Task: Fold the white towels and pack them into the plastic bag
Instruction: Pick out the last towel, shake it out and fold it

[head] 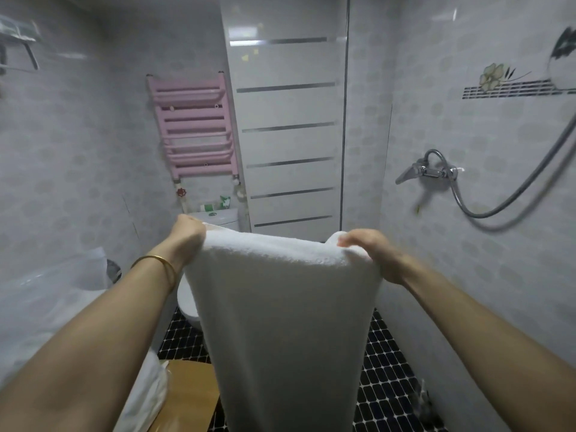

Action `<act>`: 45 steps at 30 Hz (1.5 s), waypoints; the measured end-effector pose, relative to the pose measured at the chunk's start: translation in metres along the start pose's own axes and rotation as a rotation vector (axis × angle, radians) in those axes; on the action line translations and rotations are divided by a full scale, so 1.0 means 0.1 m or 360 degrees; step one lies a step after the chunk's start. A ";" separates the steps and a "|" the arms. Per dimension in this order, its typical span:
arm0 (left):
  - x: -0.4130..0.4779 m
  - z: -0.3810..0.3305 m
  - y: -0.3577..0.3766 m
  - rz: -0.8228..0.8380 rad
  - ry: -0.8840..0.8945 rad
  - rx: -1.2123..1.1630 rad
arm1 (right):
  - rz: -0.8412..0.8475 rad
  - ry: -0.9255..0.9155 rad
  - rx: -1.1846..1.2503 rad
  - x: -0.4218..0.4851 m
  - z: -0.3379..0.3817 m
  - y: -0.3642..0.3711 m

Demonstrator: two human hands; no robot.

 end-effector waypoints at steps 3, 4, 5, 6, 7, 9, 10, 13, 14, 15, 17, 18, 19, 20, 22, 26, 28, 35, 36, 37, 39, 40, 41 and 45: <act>0.01 -0.01 0.03 0.0023 -0.0060 0.0052 | 0.0261 -0.0263 -0.0674 -0.10 0.04 0.10; 0.00 -0.02 0.03 0.0044 -0.0059 0.0109 | 0.0337 -0.0351 -0.0928 -0.12 0.04 0.15; -0.02 -0.04 0.03 0.0066 -0.0040 0.0186 | 0.0370 -0.0398 -0.1185 -0.13 0.01 0.19; -0.04 -0.05 0.04 0.0090 -0.0013 0.0270 | 0.0383 -0.0395 -0.1396 -0.12 -0.03 0.23; -0.08 -0.06 0.05 0.0129 0.0025 0.0367 | 0.0388 -0.0336 -0.1569 -0.10 -0.08 0.24; -0.18 -0.07 0.07 0.0251 0.0092 0.0586 | 0.0370 -0.0205 -0.1802 -0.06 -0.15 0.25; -0.24 -0.06 0.08 0.0323 0.0084 0.0720 | 0.0358 -0.0185 -0.1834 -0.04 -0.15 0.25; -0.35 -0.04 0.02 0.0477 0.0110 0.1035 | 0.0321 -0.0254 -0.1553 0.02 -0.13 0.20; -0.37 -0.03 -0.01 0.0507 0.0123 0.1081 | 0.0286 -0.0268 -0.1408 0.04 -0.12 0.15; -0.39 -0.01 -0.04 0.0561 0.0113 0.1132 | 0.0241 -0.0268 -0.1243 0.04 -0.13 0.10; -0.43 0.08 -0.09 0.0679 0.0005 0.1189 | 0.0150 -0.0228 -0.0775 0.03 -0.13 0.04; -0.43 0.14 -0.11 0.0740 -0.0087 0.1171 | 0.0106 -0.0208 -0.0495 0.03 -0.14 0.01; -0.45 0.21 -0.14 0.0799 -0.0196 0.1106 | 0.0070 -0.0210 -0.0241 0.03 -0.14 0.01; -0.48 0.28 -0.15 0.0863 -0.0320 0.1010 | 0.0050 -0.0232 -0.0032 0.04 -0.13 0.02; -0.57 0.43 -0.13 0.1047 -0.0544 0.0858 | 0.0045 -0.0268 0.0278 0.05 -0.08 0.08; -0.74 0.67 0.01 0.1346 -0.0775 0.0548 | 0.0155 -0.0210 0.0679 0.09 0.04 0.24; -0.79 0.76 0.09 0.1451 -0.0771 0.0254 | 0.0258 -0.0138 0.0864 0.11 0.06 0.32; -0.81 0.94 0.26 0.1599 -0.0408 -0.0662 | 0.0145 0.0040 0.1212 0.22 -0.07 0.34; -0.89 0.90 0.31 0.1676 -0.0275 -0.0573 | 0.0146 0.0031 0.1237 0.23 -0.08 0.34; -0.96 0.86 0.37 0.1735 -0.0148 -0.0450 | 0.0142 0.0021 0.1264 0.24 -0.08 0.33; -1.04 0.80 0.47 0.1674 0.0055 -0.0094 | 0.0129 -0.0010 0.1297 0.26 -0.09 0.30; -1.04 0.79 0.51 0.1590 0.0153 0.0103 | 0.0132 -0.0021 0.1303 0.27 -0.10 0.28; -1.01 0.78 0.54 0.1500 0.0251 0.0279 | 0.0142 -0.0019 0.1299 0.27 -0.11 0.27; -0.83 0.70 0.47 0.1070 0.0311 0.0508 | 0.0126 0.0040 0.1281 0.22 -0.25 0.16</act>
Point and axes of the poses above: each hand's wrist, its own x-axis towards the middle knuckle, its own y-axis out of the palm, z = x × y, the point moved 6 cm from there along x, towards the middle knuckle, and after that the axes turned 9 degrees about -x, right-handed, at the moved point
